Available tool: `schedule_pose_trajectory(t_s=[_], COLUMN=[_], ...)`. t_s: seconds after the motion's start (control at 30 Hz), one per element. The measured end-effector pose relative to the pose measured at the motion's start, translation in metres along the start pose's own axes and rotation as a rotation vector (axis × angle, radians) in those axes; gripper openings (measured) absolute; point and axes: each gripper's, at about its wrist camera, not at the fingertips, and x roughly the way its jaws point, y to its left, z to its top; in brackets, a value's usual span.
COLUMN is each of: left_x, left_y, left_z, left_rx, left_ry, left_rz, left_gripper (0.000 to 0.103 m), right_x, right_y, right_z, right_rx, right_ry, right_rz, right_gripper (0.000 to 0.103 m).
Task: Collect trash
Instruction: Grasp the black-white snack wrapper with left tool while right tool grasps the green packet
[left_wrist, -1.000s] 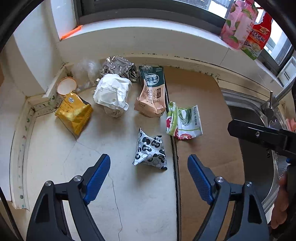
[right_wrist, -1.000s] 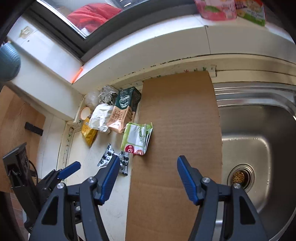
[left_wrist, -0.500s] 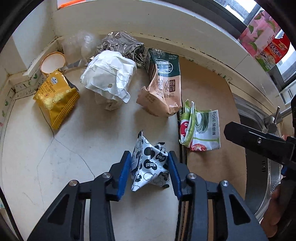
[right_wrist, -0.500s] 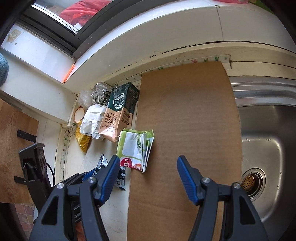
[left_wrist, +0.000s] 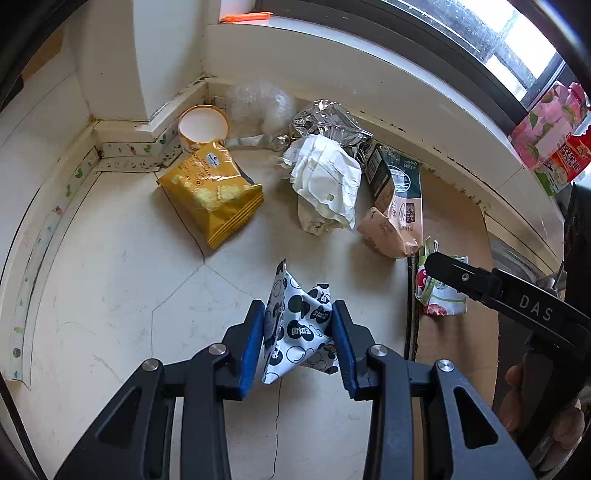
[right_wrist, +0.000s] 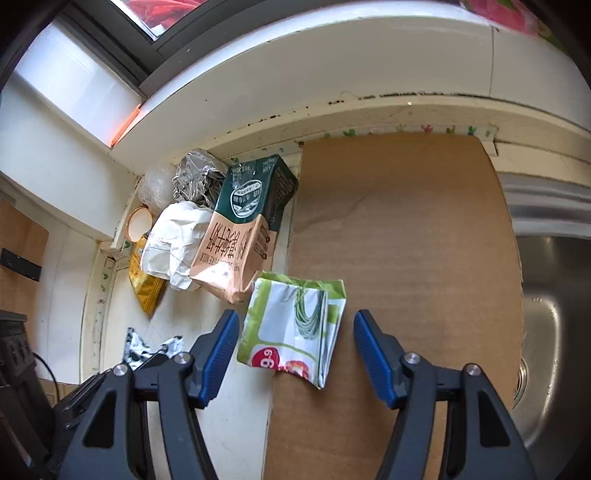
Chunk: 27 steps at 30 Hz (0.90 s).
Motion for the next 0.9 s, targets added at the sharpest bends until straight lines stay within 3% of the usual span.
schedule_pose_trajectory(t_s=[0.4,0.43,0.5,0.53,0.67,0.9], left_x=[-0.009,-0.011,-0.014,-0.014,-0.017,-0.037], left_y=[0.007,0.007,0.006,0.006,0.003,0.008], left_z=[-0.008,-0.009,-0.011,-0.011,-0.014,-0.027], left_rx=[-0.033,-0.031,-0.026,-0.022,0.000,0.007], left_ry=[-0.005,-0.006,-0.009,-0.010,-0.017,-0.040], left_rz=[-0.005,-0.003,0.003,0.003,0.004,-0.025], left_gripper=[0.035,0.035,0.035,0.035,0.035,0.035], right_x=[0.013,0.014,0.015,0.014,0.003,-0.028], right_y=[0.033,0.035,0.040,0.041,0.046,0.049], right_z=[-0.006,-0.007,-0.010,-0.011,-0.015,-0.035], right_rx=[-0.125,-0.137,-0.164,-0.170,-0.175,-0.158], right_ry=[-0.025,-0.031,-0.042,-0.051,-0.079,-0.085], right_rz=[-0.176,-0.190,-0.214,-0.221,-0.207,-0.100], right_gripper=[0.064,0.061,0.046,0.044,0.028,0.023])
